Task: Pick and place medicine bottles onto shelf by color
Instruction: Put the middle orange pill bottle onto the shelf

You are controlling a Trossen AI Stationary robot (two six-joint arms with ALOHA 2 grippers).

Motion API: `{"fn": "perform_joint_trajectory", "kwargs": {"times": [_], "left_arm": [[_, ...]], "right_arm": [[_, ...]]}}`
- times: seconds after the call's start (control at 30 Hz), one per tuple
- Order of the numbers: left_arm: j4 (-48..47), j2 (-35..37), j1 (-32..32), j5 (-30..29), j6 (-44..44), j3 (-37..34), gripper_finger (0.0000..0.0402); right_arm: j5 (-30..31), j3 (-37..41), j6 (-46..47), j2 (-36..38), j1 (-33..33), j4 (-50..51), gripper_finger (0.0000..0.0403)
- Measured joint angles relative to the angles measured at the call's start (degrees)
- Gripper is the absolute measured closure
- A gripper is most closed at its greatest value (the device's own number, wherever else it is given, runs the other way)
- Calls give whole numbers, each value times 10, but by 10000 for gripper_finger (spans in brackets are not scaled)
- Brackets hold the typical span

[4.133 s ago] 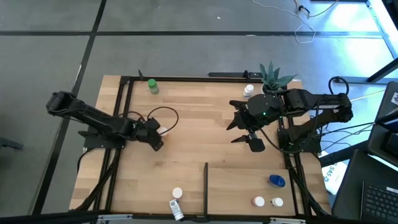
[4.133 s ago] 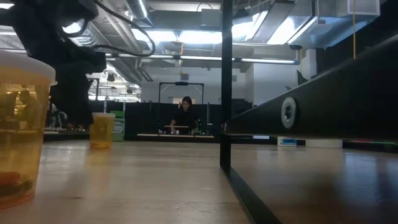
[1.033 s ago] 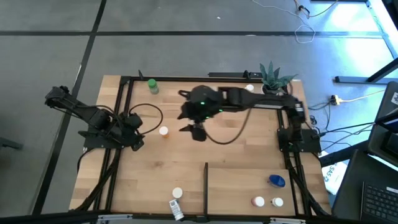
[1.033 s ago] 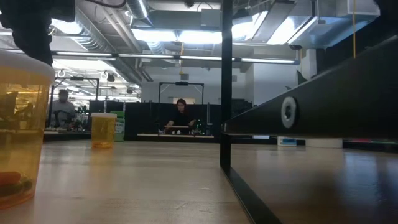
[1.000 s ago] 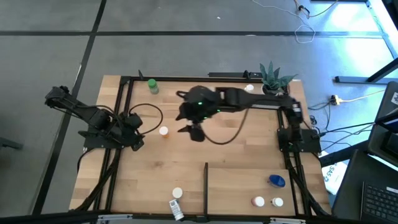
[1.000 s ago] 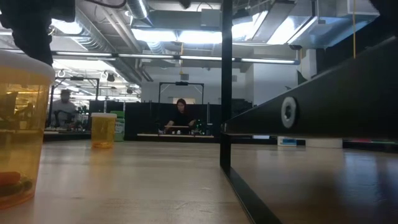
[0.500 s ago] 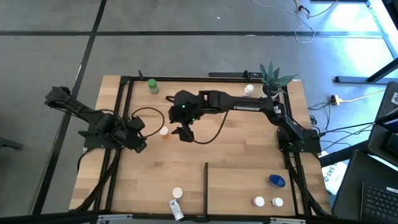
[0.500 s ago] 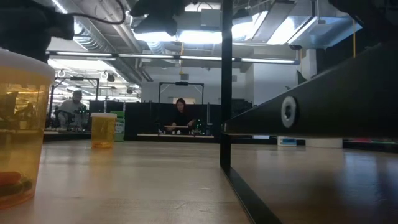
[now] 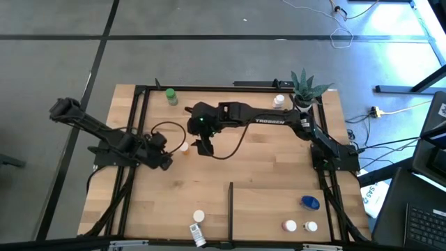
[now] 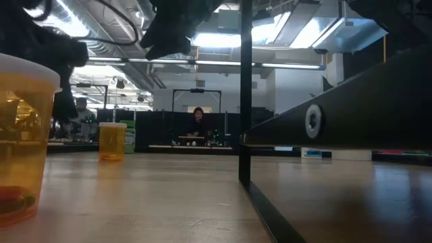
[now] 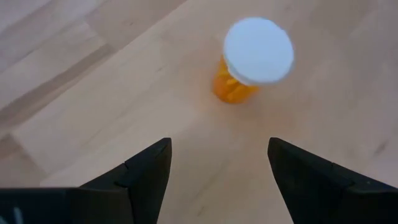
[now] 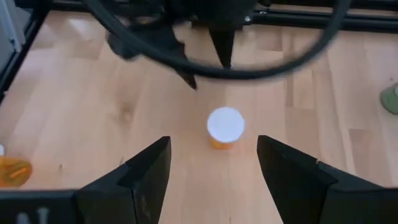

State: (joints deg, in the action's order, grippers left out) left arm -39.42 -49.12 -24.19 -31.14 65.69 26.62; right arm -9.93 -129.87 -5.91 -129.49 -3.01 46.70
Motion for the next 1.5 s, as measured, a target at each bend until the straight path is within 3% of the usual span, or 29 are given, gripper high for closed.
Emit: {"fn": "perform_joint_trajectory", "kwargs": {"times": [0.53, 0.9, 1.03, 1.17, 1.5], "left_arm": [[119, -127, 108, 2, -9, -18, 140], [264, -183, 154, 8, -125, -18, 140], [276, -204, 167, 38, -140, -18, 140], [263, -195, 158, 29, -140, -18, 140], [93, -56, 122, -15, -139, 24, 140]], "right_arm": [[-1, 0, 12, 0, 0, 1, 162], [-2, 0, 11, 1, 0, 0, 162], [-2, 0, 12, 1, 0, 15, 162], [-2, 0, 27, 1, -6, 45, 162], [-2, 0, -36, 0, -18, 58, 162]]}}
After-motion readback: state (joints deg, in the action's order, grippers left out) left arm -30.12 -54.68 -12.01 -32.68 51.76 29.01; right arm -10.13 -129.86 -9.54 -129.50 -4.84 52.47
